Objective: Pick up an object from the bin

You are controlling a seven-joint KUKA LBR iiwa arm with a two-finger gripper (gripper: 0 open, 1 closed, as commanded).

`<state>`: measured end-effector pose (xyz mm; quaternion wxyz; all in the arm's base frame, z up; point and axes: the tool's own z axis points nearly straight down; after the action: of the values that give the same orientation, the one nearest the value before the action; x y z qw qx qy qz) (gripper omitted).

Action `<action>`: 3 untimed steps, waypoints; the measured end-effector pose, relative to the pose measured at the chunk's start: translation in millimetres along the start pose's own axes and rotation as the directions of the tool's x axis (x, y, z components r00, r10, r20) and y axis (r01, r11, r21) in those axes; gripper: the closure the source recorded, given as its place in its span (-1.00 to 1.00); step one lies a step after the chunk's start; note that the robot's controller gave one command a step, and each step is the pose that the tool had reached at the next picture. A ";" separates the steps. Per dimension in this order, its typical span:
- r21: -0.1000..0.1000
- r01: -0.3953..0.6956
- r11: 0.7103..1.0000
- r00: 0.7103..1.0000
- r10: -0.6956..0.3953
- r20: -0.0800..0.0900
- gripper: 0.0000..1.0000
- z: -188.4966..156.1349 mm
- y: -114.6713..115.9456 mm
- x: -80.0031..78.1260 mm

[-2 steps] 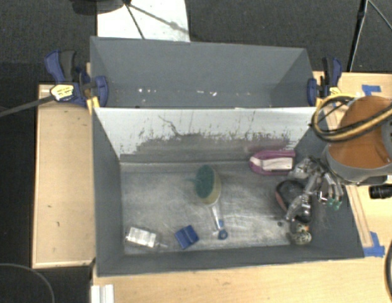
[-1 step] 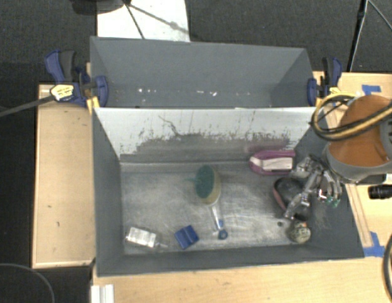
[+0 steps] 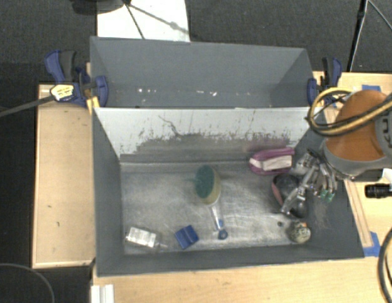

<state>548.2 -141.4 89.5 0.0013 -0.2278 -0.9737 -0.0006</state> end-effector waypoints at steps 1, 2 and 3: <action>-0.001 0.005 1.000 1.000 -0.005 -0.002 1.00 -0.5 0.7 0.2; -0.001 0.009 1.000 1.000 -0.009 -0.002 1.00 -0.6 0.7 0.0; -0.001 0.012 1.000 1.000 -0.012 -0.002 1.00 -0.6 0.7 0.0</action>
Offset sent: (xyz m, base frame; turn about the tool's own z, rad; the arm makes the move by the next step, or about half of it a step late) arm 0.0000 0.0000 0.0000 0.0000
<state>548.5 -140.8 90.1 0.0024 -0.2221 -0.9750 -0.0011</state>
